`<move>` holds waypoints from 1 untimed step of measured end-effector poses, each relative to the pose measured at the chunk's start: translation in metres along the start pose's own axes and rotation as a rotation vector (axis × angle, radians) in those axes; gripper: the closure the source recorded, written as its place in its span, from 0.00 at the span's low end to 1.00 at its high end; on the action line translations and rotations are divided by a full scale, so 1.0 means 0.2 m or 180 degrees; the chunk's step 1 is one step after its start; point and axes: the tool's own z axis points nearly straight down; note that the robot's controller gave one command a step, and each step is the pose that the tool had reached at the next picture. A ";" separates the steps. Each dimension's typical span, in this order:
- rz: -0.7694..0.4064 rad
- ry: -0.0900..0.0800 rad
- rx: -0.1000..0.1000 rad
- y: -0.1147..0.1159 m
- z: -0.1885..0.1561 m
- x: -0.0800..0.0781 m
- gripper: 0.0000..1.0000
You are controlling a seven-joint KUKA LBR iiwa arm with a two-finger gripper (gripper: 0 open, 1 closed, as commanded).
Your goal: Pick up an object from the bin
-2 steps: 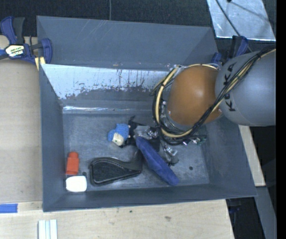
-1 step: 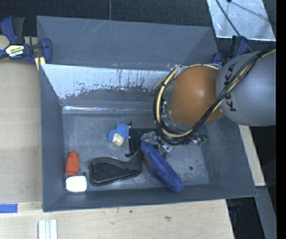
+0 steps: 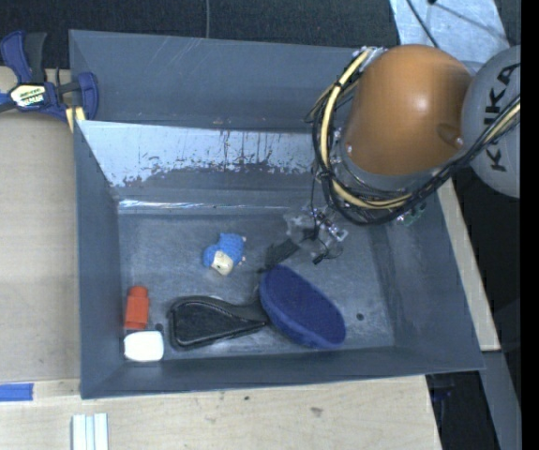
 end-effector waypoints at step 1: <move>0.0322 0.0034 -0.0026 -0.29 0.69 0.29 1.00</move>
Offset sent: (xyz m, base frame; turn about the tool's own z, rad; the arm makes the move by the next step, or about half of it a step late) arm -0.0010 -0.0790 -0.1340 0.0933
